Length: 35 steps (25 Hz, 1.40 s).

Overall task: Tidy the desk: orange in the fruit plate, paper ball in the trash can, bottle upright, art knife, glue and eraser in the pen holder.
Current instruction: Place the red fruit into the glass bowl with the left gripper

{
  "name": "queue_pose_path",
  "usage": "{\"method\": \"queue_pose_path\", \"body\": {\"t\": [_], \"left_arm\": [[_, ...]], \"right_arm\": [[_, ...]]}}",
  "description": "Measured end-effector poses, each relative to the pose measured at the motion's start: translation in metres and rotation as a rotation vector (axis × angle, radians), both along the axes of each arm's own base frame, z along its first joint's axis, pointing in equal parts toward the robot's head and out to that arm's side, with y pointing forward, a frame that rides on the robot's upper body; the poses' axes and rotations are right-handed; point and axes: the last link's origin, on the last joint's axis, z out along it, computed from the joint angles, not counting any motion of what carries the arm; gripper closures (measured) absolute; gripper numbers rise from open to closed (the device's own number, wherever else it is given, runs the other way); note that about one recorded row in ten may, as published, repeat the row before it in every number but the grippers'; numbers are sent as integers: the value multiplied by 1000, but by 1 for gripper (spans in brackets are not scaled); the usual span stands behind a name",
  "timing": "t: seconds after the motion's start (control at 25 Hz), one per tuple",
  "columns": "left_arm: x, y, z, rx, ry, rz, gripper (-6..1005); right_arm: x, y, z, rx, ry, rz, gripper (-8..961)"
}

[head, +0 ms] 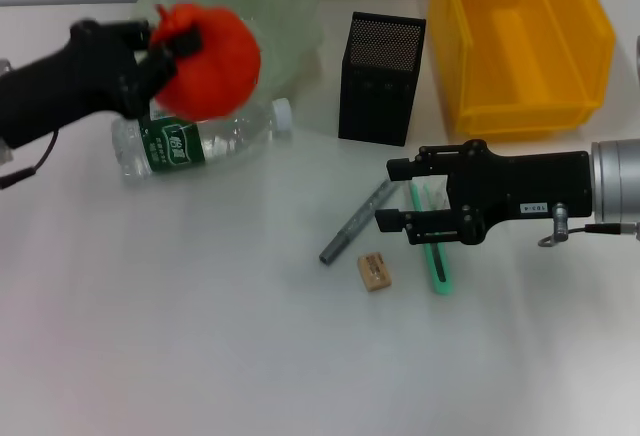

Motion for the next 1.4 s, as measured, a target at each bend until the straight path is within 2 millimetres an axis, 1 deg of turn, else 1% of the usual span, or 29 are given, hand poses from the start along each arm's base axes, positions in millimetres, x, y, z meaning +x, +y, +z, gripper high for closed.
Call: {"method": "queue_pose_path", "body": {"t": [0.08,0.2,0.32,0.36,0.4,0.44,0.52,0.56,0.64,0.68,0.88,0.92,1.16,1.28,1.4], "left_arm": [[2,2,-1,28,-7,0,937],[5,16,-8,105,-50,34,937],[6,19,-9,119,-61,44,937],[6,29,-12,177,-82,87,937],[7,36,-13,212,-88,113,937],[7,36,-13,212,-88,113,938],[8,51,-20,272,-112,185,938],[8,51,-20,272,-112,185,938],[9,63,-23,304,-93,236,939],[9,63,-23,304,-93,236,939],[8,79,-33,312,-37,315,940],[8,79,-33,312,-37,315,940],[4,94,-41,308,37,410,936],[3,99,-47,297,76,450,926],[5,101,-50,296,100,445,916]], "right_arm": [[0,0,0,0,0,0,306],[0,0,-1,-2,2,0,307],[0,-1,-1,-2,2,0,308],[0,-1,-1,-3,2,-1,309],[0,-1,-2,-2,2,-2,309],[0,-1,-2,-2,2,-2,309],[0,-1,-2,-3,3,-3,310],[0,-1,-2,-3,3,-3,311],[0,-1,-2,-3,3,-4,312],[0,-1,-2,-3,3,-4,312],[0,-1,-2,-3,2,-4,314],[0,-1,-2,-3,2,-4,314],[0,-1,-2,-3,2,-4,317],[0,-1,-2,-3,3,-4,318],[0,-1,-2,-2,3,-4,320]]}}
